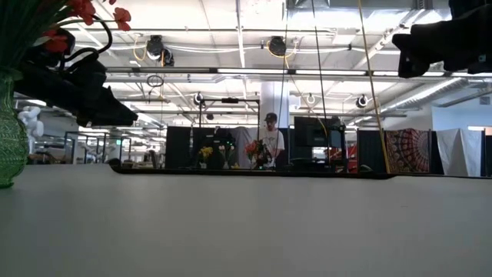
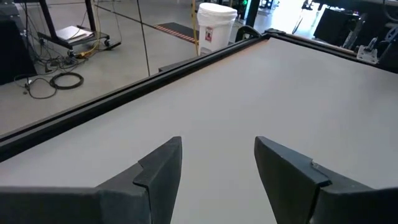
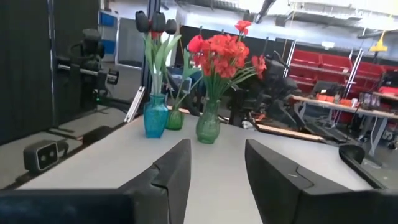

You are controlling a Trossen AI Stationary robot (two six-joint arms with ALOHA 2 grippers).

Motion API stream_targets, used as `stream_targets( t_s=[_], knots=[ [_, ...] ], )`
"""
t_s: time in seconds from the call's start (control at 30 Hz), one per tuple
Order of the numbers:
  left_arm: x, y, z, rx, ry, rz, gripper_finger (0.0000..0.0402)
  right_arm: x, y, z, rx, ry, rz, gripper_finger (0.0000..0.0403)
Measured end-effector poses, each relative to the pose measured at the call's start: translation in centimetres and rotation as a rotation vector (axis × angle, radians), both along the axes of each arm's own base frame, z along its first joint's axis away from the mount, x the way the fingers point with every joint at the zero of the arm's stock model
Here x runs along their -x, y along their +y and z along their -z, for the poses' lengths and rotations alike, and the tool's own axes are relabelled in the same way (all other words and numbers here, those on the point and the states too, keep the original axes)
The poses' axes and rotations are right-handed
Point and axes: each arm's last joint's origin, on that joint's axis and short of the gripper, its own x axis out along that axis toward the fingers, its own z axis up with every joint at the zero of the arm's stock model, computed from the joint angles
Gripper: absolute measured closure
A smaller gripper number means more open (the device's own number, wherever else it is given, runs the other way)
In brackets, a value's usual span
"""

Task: Sort flowers into vase by color
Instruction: Return to Home Position

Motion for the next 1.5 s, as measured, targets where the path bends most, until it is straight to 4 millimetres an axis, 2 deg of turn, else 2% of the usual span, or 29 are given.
stream_targets(
  t_s=[1.5],
  knots=[
    [0.00,0.00,0.00,0.000,0.000,0.000,0.0194,-0.02,0.00,0.10,-0.026,0.016,-0.002,0.0259]
  ],
)
